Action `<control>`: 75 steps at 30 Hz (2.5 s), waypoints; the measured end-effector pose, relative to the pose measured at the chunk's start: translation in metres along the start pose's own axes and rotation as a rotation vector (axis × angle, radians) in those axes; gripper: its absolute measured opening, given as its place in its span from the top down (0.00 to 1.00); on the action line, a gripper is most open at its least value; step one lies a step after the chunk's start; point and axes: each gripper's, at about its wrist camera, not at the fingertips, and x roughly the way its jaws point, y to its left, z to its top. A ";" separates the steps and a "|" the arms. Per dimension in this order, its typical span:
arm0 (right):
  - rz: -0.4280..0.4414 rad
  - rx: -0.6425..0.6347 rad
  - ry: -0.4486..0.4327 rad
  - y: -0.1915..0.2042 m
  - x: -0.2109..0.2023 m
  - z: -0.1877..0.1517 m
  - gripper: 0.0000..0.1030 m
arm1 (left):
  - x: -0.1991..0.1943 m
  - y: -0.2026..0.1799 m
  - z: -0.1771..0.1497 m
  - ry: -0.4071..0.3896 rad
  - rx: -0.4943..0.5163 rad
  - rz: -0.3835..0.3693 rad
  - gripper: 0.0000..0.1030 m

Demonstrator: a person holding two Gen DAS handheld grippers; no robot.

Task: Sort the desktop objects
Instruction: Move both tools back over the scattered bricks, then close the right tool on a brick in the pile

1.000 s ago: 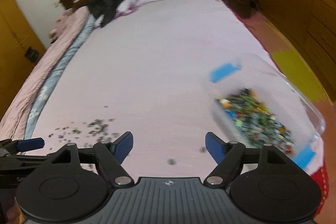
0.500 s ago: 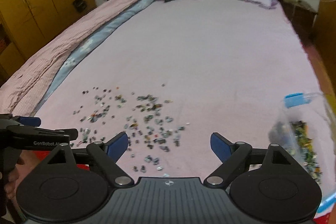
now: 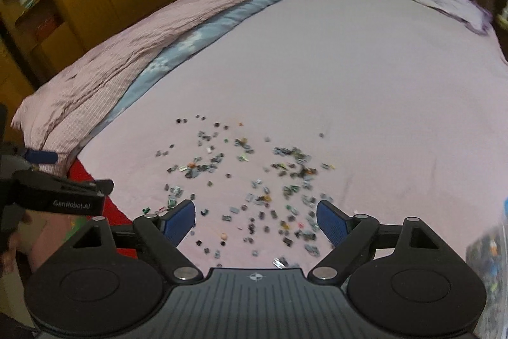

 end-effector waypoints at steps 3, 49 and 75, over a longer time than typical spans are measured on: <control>-0.015 -0.007 0.030 0.021 0.024 0.012 0.17 | 0.030 0.020 0.001 0.017 0.049 -0.012 0.01; 0.064 -0.312 0.248 0.132 0.322 0.085 0.80 | 0.250 0.012 0.011 -0.045 0.615 -0.326 0.03; -0.081 -0.038 0.292 0.100 0.301 0.086 0.77 | 0.268 0.014 0.012 -0.232 1.213 -0.547 0.71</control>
